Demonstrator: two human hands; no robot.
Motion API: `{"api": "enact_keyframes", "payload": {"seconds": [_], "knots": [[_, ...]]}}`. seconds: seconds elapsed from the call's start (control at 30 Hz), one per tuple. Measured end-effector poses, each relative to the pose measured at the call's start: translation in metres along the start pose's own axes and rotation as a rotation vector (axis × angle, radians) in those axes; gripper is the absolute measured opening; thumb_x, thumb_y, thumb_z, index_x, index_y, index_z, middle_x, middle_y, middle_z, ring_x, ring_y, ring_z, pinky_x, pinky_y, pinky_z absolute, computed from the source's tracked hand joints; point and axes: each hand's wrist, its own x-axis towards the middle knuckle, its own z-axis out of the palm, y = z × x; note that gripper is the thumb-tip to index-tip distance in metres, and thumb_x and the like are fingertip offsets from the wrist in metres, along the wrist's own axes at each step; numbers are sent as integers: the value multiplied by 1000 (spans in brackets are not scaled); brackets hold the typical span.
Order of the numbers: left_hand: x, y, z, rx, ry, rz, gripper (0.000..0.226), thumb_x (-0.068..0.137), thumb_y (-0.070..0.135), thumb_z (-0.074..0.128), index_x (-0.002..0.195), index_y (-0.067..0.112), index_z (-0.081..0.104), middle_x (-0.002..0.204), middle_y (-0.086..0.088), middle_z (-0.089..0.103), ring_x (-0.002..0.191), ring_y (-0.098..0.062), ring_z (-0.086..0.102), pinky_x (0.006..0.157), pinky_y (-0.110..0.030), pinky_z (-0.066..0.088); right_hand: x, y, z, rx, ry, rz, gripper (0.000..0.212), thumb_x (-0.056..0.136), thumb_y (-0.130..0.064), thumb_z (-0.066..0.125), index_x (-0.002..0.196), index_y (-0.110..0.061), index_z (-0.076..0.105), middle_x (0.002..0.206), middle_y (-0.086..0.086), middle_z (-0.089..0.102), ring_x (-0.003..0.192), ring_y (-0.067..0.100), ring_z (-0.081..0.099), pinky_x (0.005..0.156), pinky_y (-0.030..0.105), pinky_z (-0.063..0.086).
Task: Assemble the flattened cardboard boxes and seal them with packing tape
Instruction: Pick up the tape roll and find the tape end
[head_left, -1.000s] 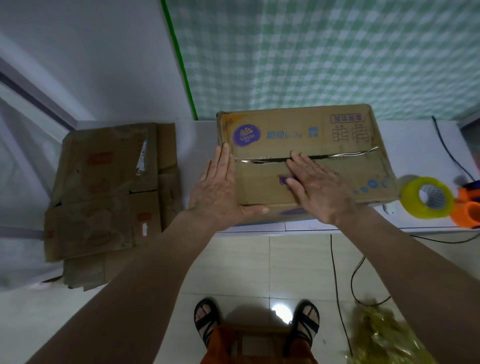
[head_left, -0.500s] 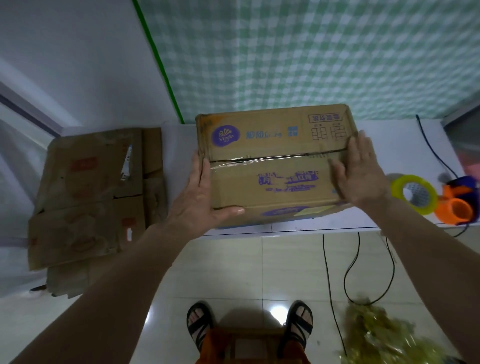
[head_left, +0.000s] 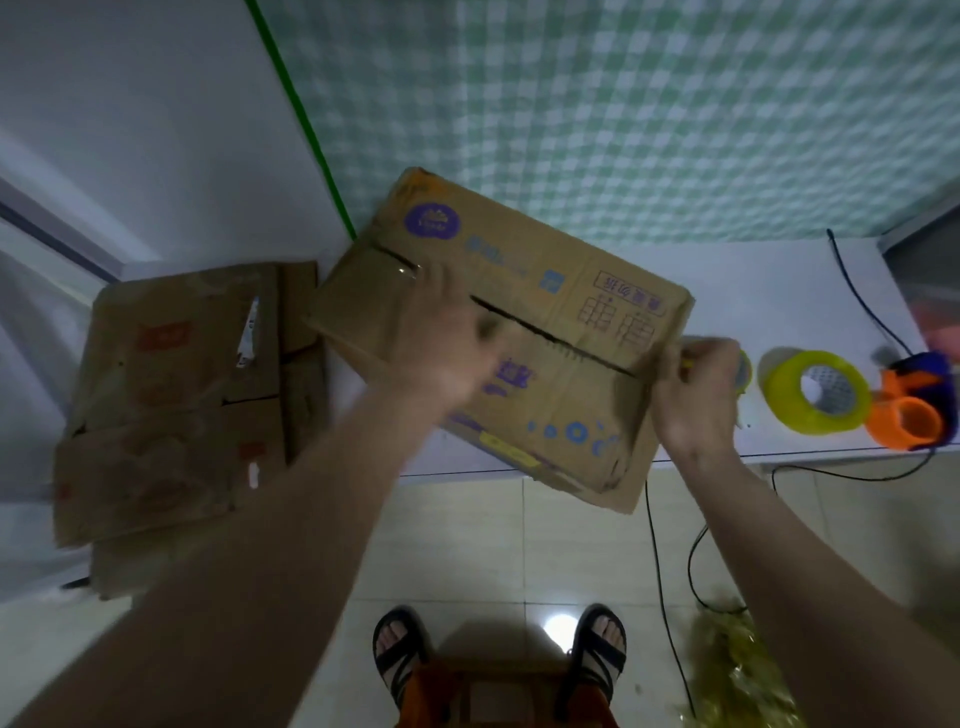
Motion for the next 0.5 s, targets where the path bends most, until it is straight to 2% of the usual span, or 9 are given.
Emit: {"api": "enact_keyframes", "payload": {"seconds": [0.07,0.13,0.17,0.23,0.3,0.4,0.43,0.5], "knots": [[-35,33,31,100,-119,90,109,82,78,37,153,5,-3,161,-17,-8,148,-30,-9,121,-43,-4,18,-11,1,11,37,-127,45,98,-25,46,136,-3,35,138,16,39,129,29,38,105,36,31],[-64,60,60,134,-159,149,121,75,85,37,151,2,-8,157,-22,-18,145,-34,-20,119,-46,-10,40,-18,4,-35,-60,-227,51,99,-26,46,143,-4,30,147,15,32,137,28,29,112,34,23],[-73,69,71,118,-150,161,124,74,84,42,151,0,-8,156,-25,-20,145,-35,-22,119,-47,-11,49,-19,8,-78,-129,-229,50,100,-27,45,142,-5,33,146,14,34,136,29,30,111,35,25],[-78,76,85,99,-104,184,120,78,74,53,151,-1,-5,156,-27,-16,145,-37,-19,119,-47,-11,58,-19,13,-166,-208,-211,41,99,-28,46,134,-6,45,136,17,45,128,33,38,103,36,31],[-79,70,88,149,-61,222,107,85,62,54,151,0,-3,158,-26,-11,146,-37,-14,119,-48,-8,55,-10,14,-164,-172,-230,32,99,-24,47,121,-3,53,124,19,51,117,34,45,95,37,34],[-84,43,83,286,-58,338,77,98,37,37,152,7,-8,160,-15,-12,148,-30,-14,120,-48,-7,34,10,7,-23,-106,-168,19,98,-21,47,101,-5,56,103,15,58,97,28,53,79,31,37],[-87,30,80,328,-72,382,70,96,26,29,152,9,-11,161,-11,-13,148,-28,-15,119,-48,-7,24,17,5,26,-98,-137,17,98,-22,46,96,-8,54,97,12,57,90,26,52,75,30,36],[-88,3,74,372,-30,484,76,85,13,28,153,14,-6,162,-5,-6,149,-27,-8,120,-50,-3,0,27,7,88,-90,-118,16,99,-24,44,92,-10,49,91,9,55,83,22,50,70,28,34]]}}
